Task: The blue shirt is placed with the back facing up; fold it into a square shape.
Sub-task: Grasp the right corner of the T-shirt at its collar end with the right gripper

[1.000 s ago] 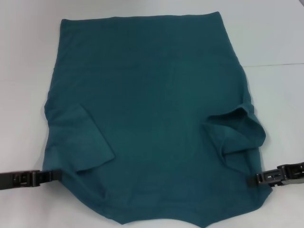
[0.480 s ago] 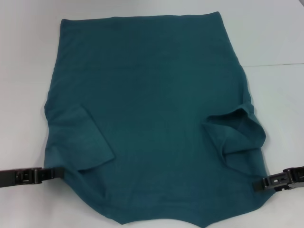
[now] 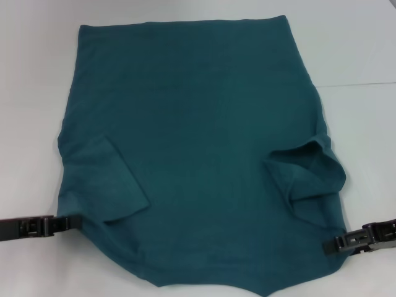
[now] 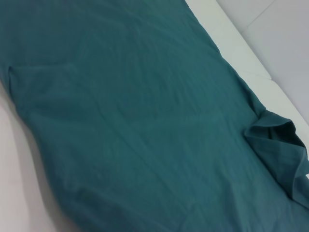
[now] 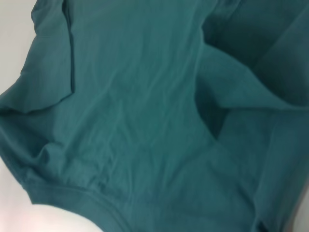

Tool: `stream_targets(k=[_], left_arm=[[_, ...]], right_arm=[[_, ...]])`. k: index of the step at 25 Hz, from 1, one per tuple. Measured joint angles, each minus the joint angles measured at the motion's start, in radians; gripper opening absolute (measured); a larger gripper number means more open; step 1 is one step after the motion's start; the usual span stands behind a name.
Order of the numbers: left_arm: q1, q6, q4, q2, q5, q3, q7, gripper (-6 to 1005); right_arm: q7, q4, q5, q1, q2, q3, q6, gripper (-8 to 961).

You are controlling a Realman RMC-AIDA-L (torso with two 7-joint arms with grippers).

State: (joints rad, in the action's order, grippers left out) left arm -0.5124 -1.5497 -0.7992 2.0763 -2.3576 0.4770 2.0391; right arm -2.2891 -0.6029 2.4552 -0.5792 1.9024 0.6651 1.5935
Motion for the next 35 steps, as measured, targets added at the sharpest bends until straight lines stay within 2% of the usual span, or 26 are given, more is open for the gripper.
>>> stream_targets(k=[8, 27, 35], left_arm=[[-0.009, 0.003, 0.002, -0.001, 0.000, 0.000, 0.000, 11], [-0.008, 0.022, 0.015, -0.001, 0.009, 0.000, -0.009, 11], [-0.008, 0.028, 0.018, -0.001, 0.010, 0.000, -0.013, 11]], right_arm=[[-0.008, 0.011, -0.001, -0.010, 0.002, 0.004, 0.032, 882], [-0.030, 0.050, -0.008, -0.008, 0.004, -0.008, -0.018, 877], [-0.022, 0.050, -0.009, -0.002, 0.002, -0.069, -0.011, 859]])
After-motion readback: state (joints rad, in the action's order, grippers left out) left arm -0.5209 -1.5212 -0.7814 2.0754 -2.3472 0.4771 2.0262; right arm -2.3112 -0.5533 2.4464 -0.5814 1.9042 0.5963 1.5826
